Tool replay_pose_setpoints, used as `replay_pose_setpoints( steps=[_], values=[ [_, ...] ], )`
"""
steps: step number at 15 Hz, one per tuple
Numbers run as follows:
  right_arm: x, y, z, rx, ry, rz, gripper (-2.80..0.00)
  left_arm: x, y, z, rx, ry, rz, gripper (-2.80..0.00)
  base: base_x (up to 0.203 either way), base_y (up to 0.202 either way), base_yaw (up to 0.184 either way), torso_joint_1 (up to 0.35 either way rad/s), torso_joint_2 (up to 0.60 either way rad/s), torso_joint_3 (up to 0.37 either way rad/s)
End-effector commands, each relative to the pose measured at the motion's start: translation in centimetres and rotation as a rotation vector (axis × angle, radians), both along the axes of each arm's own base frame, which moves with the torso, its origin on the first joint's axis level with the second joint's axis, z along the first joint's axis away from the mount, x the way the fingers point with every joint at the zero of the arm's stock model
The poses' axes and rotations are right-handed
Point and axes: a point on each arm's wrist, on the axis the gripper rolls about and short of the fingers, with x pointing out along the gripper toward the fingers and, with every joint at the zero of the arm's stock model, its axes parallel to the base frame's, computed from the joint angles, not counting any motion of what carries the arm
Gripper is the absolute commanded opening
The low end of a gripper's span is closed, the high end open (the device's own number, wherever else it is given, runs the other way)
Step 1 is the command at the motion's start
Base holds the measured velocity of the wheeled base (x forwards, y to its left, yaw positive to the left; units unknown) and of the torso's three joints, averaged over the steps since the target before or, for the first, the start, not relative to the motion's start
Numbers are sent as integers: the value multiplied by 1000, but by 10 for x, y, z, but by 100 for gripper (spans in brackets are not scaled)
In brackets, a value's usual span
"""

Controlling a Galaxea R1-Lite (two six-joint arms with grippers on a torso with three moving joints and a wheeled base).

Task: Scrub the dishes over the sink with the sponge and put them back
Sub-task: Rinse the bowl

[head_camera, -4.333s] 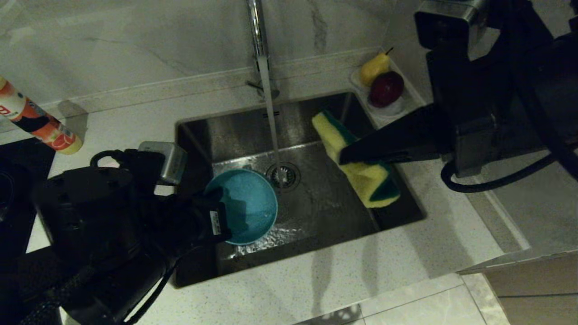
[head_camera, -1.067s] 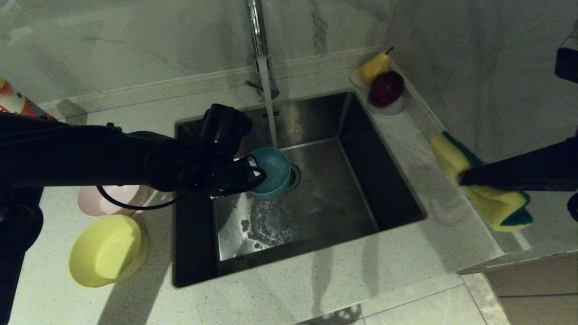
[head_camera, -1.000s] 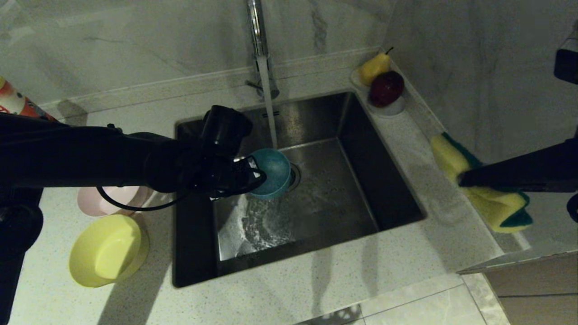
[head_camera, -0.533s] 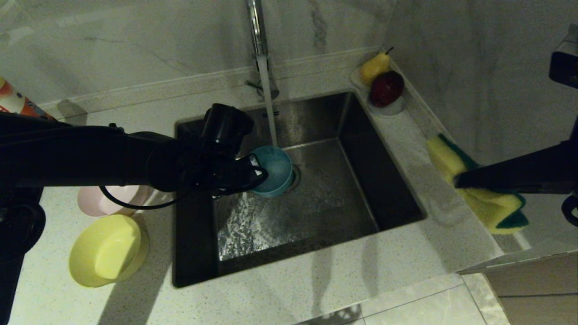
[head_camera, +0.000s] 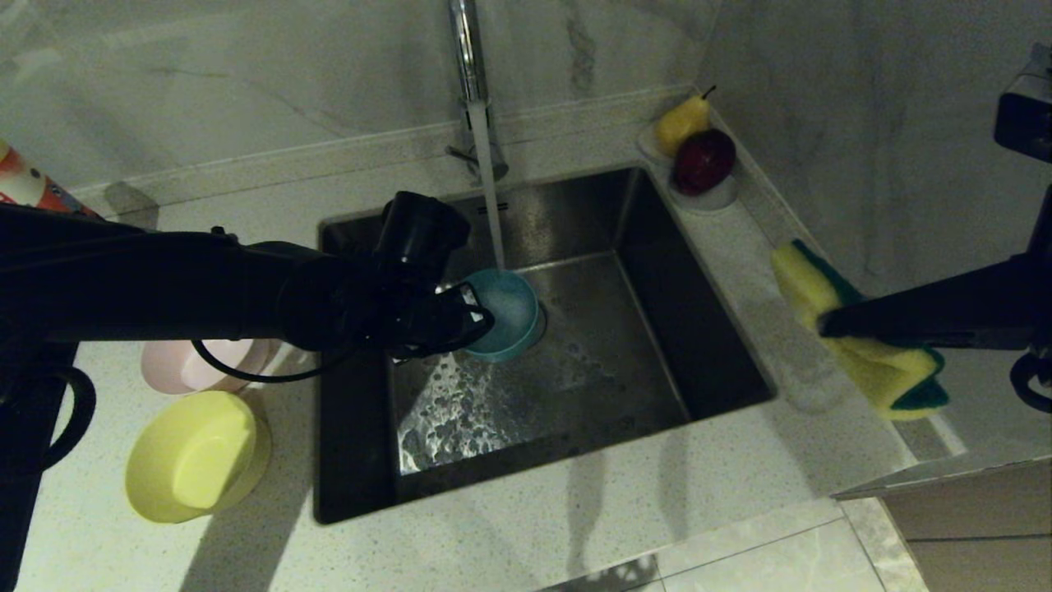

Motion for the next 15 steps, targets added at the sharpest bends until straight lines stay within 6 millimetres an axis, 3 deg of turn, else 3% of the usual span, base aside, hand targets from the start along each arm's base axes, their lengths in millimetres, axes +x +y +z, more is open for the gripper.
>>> replay_pose_setpoints(
  steps=[1,7,12,15],
  values=[
    [-2,-1,0,3,3,-1,-280,-5,1,5,-9,-7,5,-280,0,0,0,0,0,0],
    [-13,-8,2,12,-10,-1,-280,-44,26,52,-28,-148,26,-280,0,0,0,0,0,0],
    [-11,-7,-1,4,3,-1,-280,-64,41,54,138,-396,73,-280,0,0,0,0,0,0],
    [-9,-6,-4,-2,10,-4,-280,-79,51,66,236,-602,55,-280,0,0,0,0,0,0]
  ],
)
